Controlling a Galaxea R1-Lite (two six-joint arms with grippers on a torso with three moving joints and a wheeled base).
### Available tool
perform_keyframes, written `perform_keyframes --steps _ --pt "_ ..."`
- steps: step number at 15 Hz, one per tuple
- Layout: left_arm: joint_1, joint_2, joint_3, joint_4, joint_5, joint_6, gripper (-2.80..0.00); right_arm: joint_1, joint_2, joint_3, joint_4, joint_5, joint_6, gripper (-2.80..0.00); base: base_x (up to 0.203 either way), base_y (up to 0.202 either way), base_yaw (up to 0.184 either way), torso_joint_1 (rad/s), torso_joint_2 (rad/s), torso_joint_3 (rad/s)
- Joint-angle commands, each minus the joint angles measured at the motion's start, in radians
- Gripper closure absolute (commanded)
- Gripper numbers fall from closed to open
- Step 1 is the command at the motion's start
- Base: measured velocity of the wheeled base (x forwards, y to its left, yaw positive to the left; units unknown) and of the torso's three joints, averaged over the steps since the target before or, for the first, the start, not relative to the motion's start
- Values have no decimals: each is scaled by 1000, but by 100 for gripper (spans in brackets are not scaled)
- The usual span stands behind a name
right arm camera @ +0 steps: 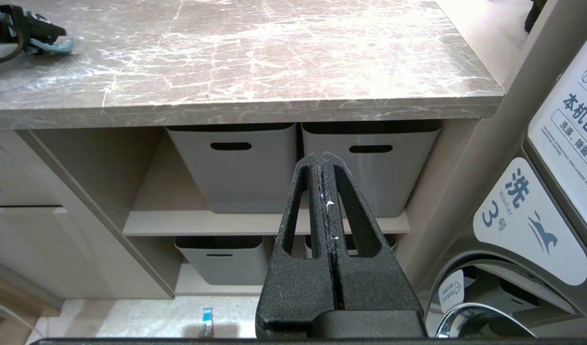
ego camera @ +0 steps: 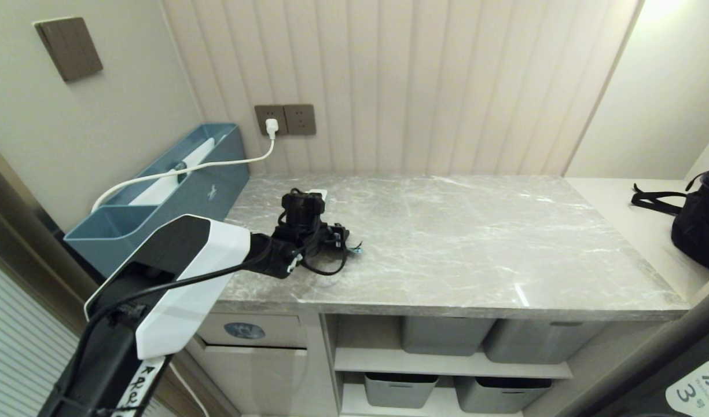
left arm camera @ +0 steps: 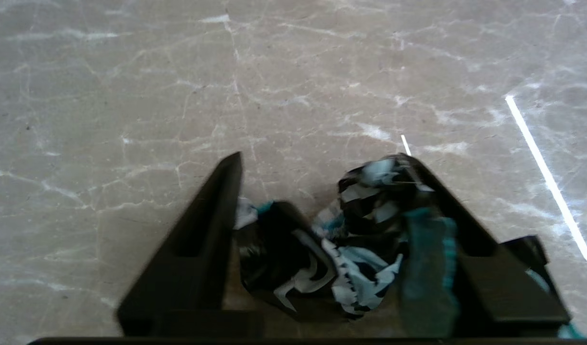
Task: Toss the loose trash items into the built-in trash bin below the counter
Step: Pick up the garbage, then put the garbage in the trash can
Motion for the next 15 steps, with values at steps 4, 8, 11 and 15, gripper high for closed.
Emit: perform_keyframes --steps 4,8,11,15 --pt "-6 -90 53 -4 0 -2 0 0 0 2 -1 0 0 0 0 0 0 0 0 0" --pt "-3 -228 220 -17 -1 -8 0 0 0 2 -1 0 0 0 0 0 0 0 0 0" --pt "0 -314 318 -45 -4 -11 0 0 1 2 -1 -1 0 0 0 0 0 0 0 0" --pt "-15 -536 567 -47 -4 -23 0 0 0 2 -1 0 0 0 0 0 0 0 0 0"
